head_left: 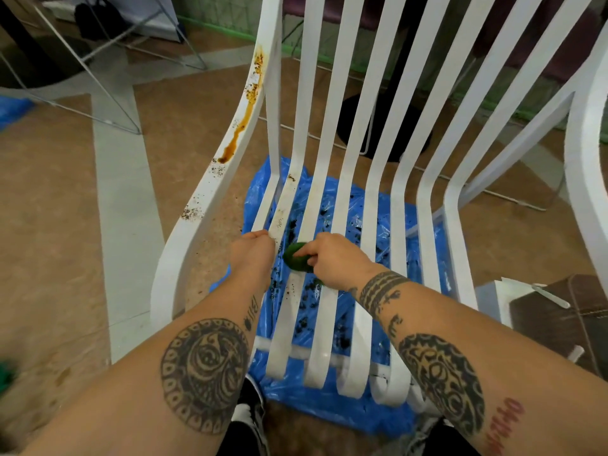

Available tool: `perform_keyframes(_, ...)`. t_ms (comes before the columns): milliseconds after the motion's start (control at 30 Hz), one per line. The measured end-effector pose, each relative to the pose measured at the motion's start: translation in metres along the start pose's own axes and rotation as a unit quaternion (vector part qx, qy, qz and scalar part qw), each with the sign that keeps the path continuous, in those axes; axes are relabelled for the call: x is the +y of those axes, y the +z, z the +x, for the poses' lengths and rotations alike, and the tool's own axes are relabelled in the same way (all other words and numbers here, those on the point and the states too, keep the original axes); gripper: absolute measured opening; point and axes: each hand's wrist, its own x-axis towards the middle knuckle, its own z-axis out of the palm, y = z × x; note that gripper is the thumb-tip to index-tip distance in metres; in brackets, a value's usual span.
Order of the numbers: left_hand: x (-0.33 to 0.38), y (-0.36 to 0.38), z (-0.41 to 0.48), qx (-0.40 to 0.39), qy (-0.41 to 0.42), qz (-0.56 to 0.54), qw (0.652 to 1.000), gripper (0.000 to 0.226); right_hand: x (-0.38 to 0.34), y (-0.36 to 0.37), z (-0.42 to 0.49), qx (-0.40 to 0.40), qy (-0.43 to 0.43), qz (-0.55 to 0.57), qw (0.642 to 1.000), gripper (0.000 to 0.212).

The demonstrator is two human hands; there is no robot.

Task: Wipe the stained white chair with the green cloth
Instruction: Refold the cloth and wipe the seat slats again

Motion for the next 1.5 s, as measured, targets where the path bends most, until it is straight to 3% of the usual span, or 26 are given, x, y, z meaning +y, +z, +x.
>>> perform_keyframes(67,0.001,-0.001,-0.001,-0.01,-0.006,-0.008,1.0,0.035,-0.002,-0.01,-0.001,-0.029,0.004,0.022,0.999,0.037)
perform_keyframes(200,0.003,-0.002,-0.007,-0.002,0.014,0.009,1.0,0.044,-0.008,0.008,-0.005,0.063,0.041,0.058,0.995,0.039)
perform_keyframes(300,0.0,-0.009,-0.015,-0.01,0.003,0.017,1.0,0.048,-0.017,0.038,-0.02,0.075,0.039,0.024,0.996,0.041)
perform_keyframes(467,-0.009,-0.029,-0.033,-0.019,-0.005,0.06,0.998,0.038,-0.022,0.049,-0.04,0.034,0.012,-0.013,0.999,0.042)
perform_keyframes(733,-0.023,-0.052,-0.075,-0.049,0.047,0.129,0.989,0.056,-0.036,0.069,-0.073,-0.018,0.023,0.003,1.0,0.04)
perform_keyframes(1000,-0.012,-0.067,-0.115,-0.089,0.093,0.129,0.983,0.046,-0.05,0.059,-0.122,-0.093,-0.008,-0.115,0.989,0.035)
perform_keyframes(1067,-0.011,-0.068,-0.121,-0.097,0.103,0.127,0.982,0.04,-0.05,0.048,-0.137,-0.088,-0.014,-0.04,0.995,0.038)
perform_keyframes(1167,-0.006,-0.067,-0.133,-0.107,0.099,0.115,0.983,0.026,-0.043,0.03,-0.157,-0.007,0.017,0.161,0.987,0.037)
perform_keyframes(1233,-0.003,-0.065,-0.144,-0.123,0.069,0.089,0.986,0.022,-0.039,0.021,-0.167,0.049,0.039,0.268,0.961,0.039)
perform_keyframes(1367,0.0,-0.059,-0.174,-0.236,-0.037,0.048,0.97,0.041,-0.039,0.004,-0.181,0.115,0.065,0.438,0.889,0.043)
perform_keyframes(1500,0.007,-0.061,-0.203,-0.274,-0.018,0.014,0.961,0.03,-0.045,-0.008,-0.202,0.13,0.047,0.532,0.835,0.034)
